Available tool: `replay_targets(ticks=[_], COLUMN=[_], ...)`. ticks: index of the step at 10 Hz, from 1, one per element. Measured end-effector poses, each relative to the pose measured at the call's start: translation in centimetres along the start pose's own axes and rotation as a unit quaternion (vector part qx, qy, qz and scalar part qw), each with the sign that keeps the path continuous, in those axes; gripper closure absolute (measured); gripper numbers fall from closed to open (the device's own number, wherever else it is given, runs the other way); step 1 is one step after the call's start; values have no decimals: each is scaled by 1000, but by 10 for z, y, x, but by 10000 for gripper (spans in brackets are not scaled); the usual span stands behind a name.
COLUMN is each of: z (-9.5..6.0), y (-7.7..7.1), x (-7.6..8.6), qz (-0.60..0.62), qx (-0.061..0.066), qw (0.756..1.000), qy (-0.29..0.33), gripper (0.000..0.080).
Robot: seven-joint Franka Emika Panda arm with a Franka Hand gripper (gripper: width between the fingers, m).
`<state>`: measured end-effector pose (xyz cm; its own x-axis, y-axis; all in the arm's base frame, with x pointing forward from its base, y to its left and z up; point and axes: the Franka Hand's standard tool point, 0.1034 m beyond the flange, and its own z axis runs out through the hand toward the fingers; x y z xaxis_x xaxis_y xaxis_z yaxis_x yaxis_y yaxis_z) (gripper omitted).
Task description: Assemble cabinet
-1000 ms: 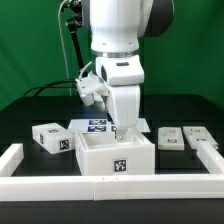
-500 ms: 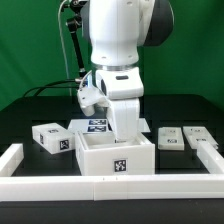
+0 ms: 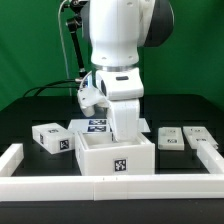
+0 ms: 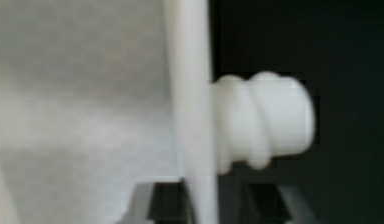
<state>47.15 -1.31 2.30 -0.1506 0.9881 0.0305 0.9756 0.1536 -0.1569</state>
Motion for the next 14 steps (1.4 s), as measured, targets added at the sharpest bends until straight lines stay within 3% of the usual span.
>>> replay_targets(ticks=[2,5,7,14], z=[-2,-2,-2,-6], y=[3,3,10,50], x=[-1,0,22,87], qz=[0,6,71,111], qx=[-7,-8,-11,-27], qw=[1000,1000,997,993], qy=[-1,-1,2,14], gripper=[750,750,750,750])
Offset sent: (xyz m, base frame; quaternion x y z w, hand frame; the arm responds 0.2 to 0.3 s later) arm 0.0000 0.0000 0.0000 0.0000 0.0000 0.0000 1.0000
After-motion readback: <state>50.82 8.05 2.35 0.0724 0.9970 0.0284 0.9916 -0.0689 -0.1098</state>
